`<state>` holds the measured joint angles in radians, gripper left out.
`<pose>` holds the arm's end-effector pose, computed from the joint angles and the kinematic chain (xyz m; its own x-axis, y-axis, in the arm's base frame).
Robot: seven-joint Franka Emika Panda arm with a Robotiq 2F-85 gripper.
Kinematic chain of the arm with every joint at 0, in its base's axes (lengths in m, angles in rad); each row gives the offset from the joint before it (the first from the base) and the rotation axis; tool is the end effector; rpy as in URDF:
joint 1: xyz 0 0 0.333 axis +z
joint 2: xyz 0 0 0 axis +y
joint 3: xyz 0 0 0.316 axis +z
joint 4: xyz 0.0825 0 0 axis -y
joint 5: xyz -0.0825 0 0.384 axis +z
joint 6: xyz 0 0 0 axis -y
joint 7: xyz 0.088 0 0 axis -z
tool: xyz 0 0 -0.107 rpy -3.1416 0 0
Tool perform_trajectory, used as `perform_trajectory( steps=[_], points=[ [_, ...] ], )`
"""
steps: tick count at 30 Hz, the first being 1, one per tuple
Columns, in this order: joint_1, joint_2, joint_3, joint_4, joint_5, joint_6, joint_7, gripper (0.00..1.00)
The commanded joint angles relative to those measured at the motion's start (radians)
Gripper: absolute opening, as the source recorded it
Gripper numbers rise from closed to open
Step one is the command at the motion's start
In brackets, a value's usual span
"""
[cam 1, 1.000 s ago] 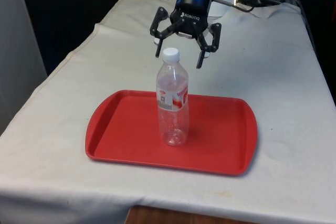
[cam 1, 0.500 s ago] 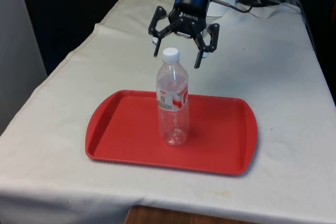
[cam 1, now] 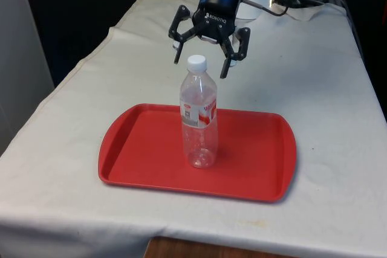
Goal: Place the bottle upright on the tray.
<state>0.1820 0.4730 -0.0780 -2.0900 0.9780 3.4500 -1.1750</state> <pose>0.5994 -0.0314 0.2771 0.7169 0.3155 0.6217 0.0947 -0.9275 0.3615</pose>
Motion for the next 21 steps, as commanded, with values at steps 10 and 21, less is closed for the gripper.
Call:
perform_trajectory(
  steps=[10,21],
  points=[
    [0.012,0.006,-0.028,-0.01,0.01,0.003,-0.055,1.0],
    [0.014,-0.006,-0.045,-0.012,0.012,-0.035,-0.082,1.0]
  ],
)
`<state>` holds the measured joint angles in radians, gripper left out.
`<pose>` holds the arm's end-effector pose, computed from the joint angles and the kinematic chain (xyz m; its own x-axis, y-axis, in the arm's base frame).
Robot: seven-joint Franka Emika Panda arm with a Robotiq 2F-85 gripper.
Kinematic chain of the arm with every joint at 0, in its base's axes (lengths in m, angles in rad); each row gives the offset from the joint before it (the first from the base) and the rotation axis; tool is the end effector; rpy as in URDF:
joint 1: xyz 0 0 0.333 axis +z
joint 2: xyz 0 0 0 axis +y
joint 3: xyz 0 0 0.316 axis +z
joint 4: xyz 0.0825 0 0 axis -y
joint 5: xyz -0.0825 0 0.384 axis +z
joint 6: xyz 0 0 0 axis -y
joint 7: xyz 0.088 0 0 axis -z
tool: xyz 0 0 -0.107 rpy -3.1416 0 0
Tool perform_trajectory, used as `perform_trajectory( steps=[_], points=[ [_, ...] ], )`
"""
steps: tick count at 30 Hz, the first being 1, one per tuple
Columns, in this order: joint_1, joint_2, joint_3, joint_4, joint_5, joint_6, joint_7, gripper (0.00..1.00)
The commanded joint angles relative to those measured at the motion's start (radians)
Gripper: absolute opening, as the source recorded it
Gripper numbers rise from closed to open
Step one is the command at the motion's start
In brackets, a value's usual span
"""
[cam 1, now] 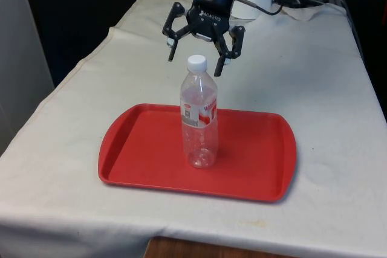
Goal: Place the bottle upright on the tray.
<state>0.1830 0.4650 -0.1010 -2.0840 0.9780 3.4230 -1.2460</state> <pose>0.6016 -0.0417 0.2822 0.7121 0.3700 0.5966 0.1392 -0.9074 0.3965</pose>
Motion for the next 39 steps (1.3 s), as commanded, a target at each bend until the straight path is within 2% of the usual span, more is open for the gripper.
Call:
perform_trajectory(
  steps=[1,5,6,7,9,13,14,15,22,23,24,31,32,33,39],
  points=[
    [0.013,0.001,-0.023,-0.019,0.012,-0.013,-0.011,1.0],
    [0.014,-0.003,-0.029,-0.023,0.01,-0.037,-0.013,1.0],
    [0.0,-0.005,-0.006,-0.002,0.0,-0.03,-0.005,1.0],
    [0.014,-0.004,-0.03,-0.024,0.01,-0.042,-0.013,1.0],
    [0.015,-0.006,-0.033,-0.025,0.009,-0.052,-0.012,1.0],
    [0.016,-0.012,-0.04,-0.026,0.006,-0.078,-0.011,1.0],
    [0.001,-0.012,-0.014,-0.003,0.0,-0.07,-0.007,1.0],
    [0.016,-0.015,-0.041,-0.027,0.005,-0.082,-0.012,1.0],
    [0.014,-0.037,-0.048,-0.03,0.001,-0.124,-0.01,1.0],
    [0.001,-0.039,-0.025,-0.008,0.0,-0.119,-0.009,1.0],
    [0.014,-0.04,-0.049,-0.03,0.0,-0.129,-0.009,1.0],
    [0.013,-0.066,-0.057,-0.037,-0.004,-0.173,-0.006,1.0],
    [0.001,-0.065,-0.035,-0.015,0.0,-0.164,-0.009,1.0],
    [0.013,-0.068,-0.058,-0.039,-0.005,-0.178,-0.006,1.0],
    [0.012,-0.084,-0.065,-0.051,-0.009,-0.213,-0.003,1.0]
  ],
)
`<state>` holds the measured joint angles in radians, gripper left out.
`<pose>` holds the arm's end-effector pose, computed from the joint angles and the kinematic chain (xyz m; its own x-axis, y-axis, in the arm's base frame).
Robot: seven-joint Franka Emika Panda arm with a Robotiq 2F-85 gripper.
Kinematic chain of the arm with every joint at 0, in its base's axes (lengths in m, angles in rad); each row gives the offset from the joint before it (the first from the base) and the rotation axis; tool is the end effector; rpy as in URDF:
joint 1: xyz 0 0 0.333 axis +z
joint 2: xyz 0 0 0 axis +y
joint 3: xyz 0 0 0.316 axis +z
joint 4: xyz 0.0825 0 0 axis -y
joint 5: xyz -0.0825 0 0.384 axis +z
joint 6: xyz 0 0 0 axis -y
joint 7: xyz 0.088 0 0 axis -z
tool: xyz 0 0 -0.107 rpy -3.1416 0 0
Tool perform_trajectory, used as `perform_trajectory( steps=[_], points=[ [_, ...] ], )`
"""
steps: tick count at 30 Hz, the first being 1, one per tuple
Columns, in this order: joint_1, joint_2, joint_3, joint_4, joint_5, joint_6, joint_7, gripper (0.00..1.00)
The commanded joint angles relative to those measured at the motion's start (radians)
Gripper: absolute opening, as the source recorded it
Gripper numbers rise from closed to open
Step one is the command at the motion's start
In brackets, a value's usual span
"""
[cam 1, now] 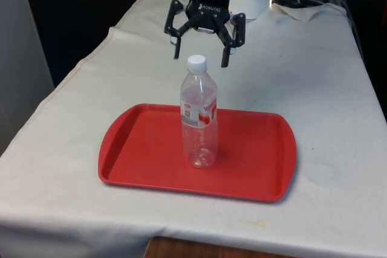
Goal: Place the bottle upright on the tray.
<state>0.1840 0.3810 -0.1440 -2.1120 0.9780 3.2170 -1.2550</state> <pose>0.5984 -0.0515 0.2985 0.7336 0.3432 0.5866 0.2200 -0.9366 0.2729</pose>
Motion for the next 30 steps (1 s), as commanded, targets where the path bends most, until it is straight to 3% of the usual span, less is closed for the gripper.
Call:
perform_trajectory(
  steps=[1,2,3,4,10,11,12,17,18,19,25,26,27,30],
  points=[
    [0.011,-0.003,-0.022,-0.025,-0.01,-0.012,0.006,1.0],
    [0.012,-0.007,-0.025,-0.029,-0.012,-0.022,0.007,1.0],
    [0.0,-0.009,-0.003,-0.007,-0.001,-0.017,0.0,1.0],
    [0.011,-0.009,-0.026,-0.031,-0.013,-0.027,0.007,1.0],
    [0.012,-0.014,-0.034,-0.039,-0.019,-0.052,0.008,1.0],
    [0.0,-0.016,-0.012,-0.017,-0.004,-0.049,-0.001,1.0],
    [0.011,-0.014,-0.037,-0.041,-0.021,-0.061,0.008,1.0],
    [0.012,-0.012,-0.046,-0.041,-0.025,-0.085,0.009,1.0],
    [0.0,-0.016,-0.024,-0.021,-0.007,-0.081,-0.003,1.0],
    [0.011,-0.012,-0.048,-0.041,-0.026,-0.089,0.01,1.0],
    [0.012,-0.008,-0.066,-0.039,-0.032,-0.121,0.016,1.0],
    [0.0,-0.016,-0.042,-0.021,-0.011,-0.116,-0.003,1.0],
    [0.012,-0.007,-0.068,-0.039,-0.032,-0.125,0.016,1.0],
    [0.013,-0.006,-0.077,-0.038,-0.036,-0.139,0.02,1.0]
  ],
)
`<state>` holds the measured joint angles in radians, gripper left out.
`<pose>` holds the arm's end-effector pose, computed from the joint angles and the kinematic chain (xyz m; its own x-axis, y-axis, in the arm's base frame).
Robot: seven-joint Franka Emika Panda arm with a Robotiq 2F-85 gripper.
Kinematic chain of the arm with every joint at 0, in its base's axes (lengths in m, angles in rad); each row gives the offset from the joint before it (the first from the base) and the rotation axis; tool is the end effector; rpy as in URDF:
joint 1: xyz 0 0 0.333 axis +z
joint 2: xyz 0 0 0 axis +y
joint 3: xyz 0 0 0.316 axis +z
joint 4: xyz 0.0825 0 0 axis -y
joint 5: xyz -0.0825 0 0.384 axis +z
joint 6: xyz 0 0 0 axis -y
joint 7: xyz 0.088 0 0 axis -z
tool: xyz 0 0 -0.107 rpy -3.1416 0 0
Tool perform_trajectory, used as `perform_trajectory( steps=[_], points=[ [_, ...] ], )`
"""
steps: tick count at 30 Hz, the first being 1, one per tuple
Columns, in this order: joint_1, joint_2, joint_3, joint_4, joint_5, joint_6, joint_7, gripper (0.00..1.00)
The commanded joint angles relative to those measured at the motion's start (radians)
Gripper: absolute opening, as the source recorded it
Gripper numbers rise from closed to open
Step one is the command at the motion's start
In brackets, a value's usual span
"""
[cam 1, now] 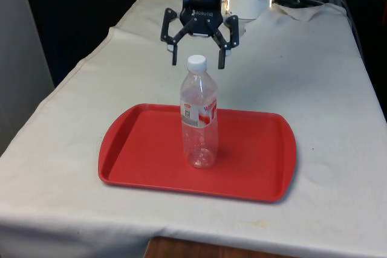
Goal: Place the bottle upright on the tray.
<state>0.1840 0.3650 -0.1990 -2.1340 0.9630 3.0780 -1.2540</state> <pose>0.5906 -0.0712 0.2872 0.7755 0.3247 0.5415 0.2621 -0.9458 0.1919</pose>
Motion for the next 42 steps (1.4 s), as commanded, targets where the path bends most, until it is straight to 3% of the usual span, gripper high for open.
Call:
perform_trajectory(
  steps=[1,4,5,6,13,14,15,22,23,24,26,31,32,33,39,40,41,42],
  points=[
    [0.012,0.01,-0.026,-0.016,-0.025,-0.008,0.022,1.0],
    [0.012,0.011,-0.034,-0.016,-0.035,-0.022,0.032,1.0],
    [0.0,0.0,-0.011,-0.001,-0.012,-0.019,0.011,1.0],
    [0.012,0.011,-0.037,-0.016,-0.038,-0.027,0.034,1.0],
    [0.013,0.011,-0.056,-0.015,-0.057,-0.065,0.056,1.0],
    [0.0,0.001,-0.032,-0.001,-0.03,-0.061,0.03,1.0],
    [0.014,0.009,-0.058,-0.015,-0.058,-0.07,0.058,1.0],
    [0.012,-0.016,-0.069,-0.013,-0.06,-0.098,0.079,1.0],
    [0.0,-0.021,-0.046,0.003,-0.03,-0.094,0.052,1.0],
    [0.013,-0.019,-0.071,-0.012,-0.061,-0.102,0.082,1.0],
    [0.013,-0.025,-0.074,-0.011,-0.062,-0.108,0.086,1.0],
    [0.011,-0.046,-0.086,-0.005,-0.087,-0.129,0.116,1.0],
    [0.0,-0.051,-0.063,0.007,-0.056,-0.122,0.088,1.0],
    [0.01,-0.052,-0.09,-0.004,-0.102,-0.137,0.133,1.0],
    [0.009,-0.071,-0.103,0.0,-0.145,-0.161,0.178,1.0],
    [0.0,-0.076,-0.083,0.01,-0.116,-0.155,0.153,1.0],
    [0.009,-0.074,-0.105,0.001,-0.151,-0.165,0.184,1.0],
    [0.008,-0.08,-0.11,0.001,-0.166,-0.175,0.199,1.0]
  ],
)
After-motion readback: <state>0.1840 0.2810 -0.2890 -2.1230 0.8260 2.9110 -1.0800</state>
